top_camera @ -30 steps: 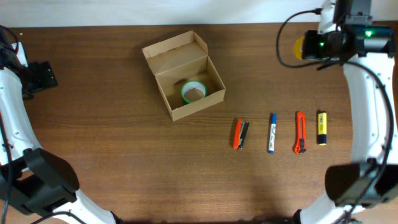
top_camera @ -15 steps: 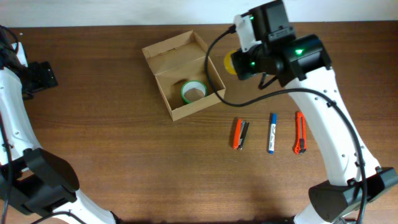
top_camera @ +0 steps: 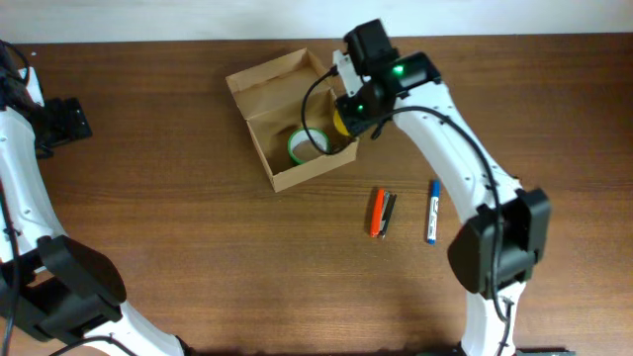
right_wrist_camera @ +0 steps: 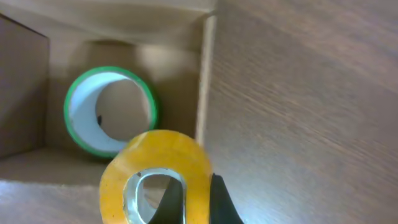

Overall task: Pack container
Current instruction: 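Carry the yellow tape roll into the box beside the green tape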

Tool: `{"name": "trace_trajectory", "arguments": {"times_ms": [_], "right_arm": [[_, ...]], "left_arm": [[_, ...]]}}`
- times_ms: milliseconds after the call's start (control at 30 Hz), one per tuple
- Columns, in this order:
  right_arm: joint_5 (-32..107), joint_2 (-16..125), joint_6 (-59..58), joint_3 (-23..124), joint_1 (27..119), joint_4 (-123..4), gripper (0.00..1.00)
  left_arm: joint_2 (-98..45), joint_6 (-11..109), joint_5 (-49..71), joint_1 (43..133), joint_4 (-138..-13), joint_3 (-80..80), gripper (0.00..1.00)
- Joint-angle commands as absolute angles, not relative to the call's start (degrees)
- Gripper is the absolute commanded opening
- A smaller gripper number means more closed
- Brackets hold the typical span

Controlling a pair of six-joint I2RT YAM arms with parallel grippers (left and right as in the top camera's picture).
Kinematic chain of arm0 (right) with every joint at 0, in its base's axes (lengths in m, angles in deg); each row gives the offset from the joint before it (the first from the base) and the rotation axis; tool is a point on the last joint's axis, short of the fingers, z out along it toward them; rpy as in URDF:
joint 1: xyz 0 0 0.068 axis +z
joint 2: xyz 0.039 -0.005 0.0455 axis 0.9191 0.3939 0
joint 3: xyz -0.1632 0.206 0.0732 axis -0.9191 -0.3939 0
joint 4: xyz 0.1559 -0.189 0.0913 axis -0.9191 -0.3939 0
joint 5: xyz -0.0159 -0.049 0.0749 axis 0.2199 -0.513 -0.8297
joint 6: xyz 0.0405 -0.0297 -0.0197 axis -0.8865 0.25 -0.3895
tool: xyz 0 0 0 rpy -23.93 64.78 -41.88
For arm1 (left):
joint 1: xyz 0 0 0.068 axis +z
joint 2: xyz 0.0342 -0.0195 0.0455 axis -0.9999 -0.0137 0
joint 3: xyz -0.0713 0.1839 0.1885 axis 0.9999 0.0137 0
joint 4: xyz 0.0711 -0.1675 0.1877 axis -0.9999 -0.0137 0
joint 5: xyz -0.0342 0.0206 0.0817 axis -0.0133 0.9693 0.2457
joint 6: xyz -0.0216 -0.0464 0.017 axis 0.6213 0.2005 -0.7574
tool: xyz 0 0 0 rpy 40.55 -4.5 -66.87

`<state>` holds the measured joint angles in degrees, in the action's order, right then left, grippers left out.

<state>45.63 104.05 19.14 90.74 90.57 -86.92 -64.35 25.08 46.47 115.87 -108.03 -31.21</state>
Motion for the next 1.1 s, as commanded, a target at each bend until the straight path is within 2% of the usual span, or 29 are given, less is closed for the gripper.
{"name": "trace_trajectory", "arguments": {"times_ms": [0,433,1067], "right_arm": [[44.82,105.30,18.53,90.67,93.00,-85.52,0.04],[44.67,106.59,18.61,90.67,94.59,-81.67,0.04],[44.86,115.48,20.32,90.65,95.47,-81.50,0.03]], "left_arm": [[-63.94,23.99,45.88,115.91,-108.06,-30.66,1.00],[-63.94,23.97,45.88,115.91,-108.06,-30.66,1.00],[-63.94,23.97,45.88,115.91,-108.06,-30.66,1.00]]}}
